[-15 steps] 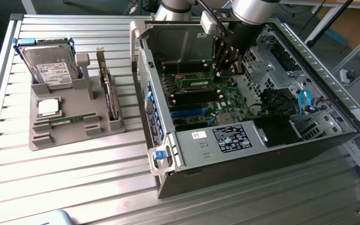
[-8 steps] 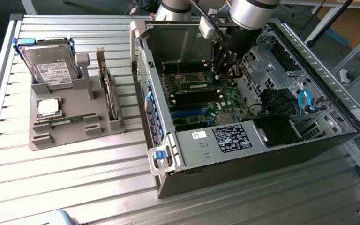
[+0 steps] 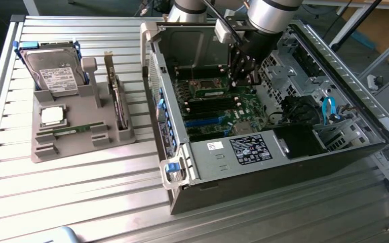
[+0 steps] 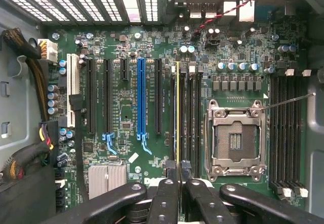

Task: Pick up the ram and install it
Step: 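Pick up the ram and move it above insertion slot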

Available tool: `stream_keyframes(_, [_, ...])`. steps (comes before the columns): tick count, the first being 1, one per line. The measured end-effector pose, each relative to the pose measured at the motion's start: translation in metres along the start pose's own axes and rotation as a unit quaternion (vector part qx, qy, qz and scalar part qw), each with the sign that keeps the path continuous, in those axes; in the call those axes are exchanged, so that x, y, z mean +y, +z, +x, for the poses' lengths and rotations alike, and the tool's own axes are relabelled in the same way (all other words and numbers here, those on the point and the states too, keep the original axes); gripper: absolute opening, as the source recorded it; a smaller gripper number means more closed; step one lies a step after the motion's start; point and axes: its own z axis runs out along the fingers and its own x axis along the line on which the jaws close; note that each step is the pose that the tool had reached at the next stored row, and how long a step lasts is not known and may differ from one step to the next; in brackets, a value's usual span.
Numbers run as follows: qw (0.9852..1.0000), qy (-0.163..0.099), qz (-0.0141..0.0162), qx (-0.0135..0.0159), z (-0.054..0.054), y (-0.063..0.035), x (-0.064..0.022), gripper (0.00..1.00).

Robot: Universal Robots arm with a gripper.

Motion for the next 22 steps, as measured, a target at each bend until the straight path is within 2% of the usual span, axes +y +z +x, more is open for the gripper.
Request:
stream_keyframes(7, [1.0000, 0.000, -0.0001, 0.0002, 0.0001, 0.0072, -0.0003, 0.12])
stream_keyframes(13, [1.0000, 0.000, -0.0001, 0.0003, 0.0001, 0.0082, -0.0003, 0.12])
stream_keyframes(15, [1.0000, 0.000, -0.0006, 0.0027, 0.0001, 0.0084, -0.0003, 0.12])
stream_keyframes(18, [1.0000, 0.000, -0.0016, 0.0083, 0.0001, 0.0083, -0.0003, 0.12])
stream_keyframes(22, [1.0000, 0.000, -0.0016, 0.0088, 0.0000, 0.0082, -0.0003, 0.12])
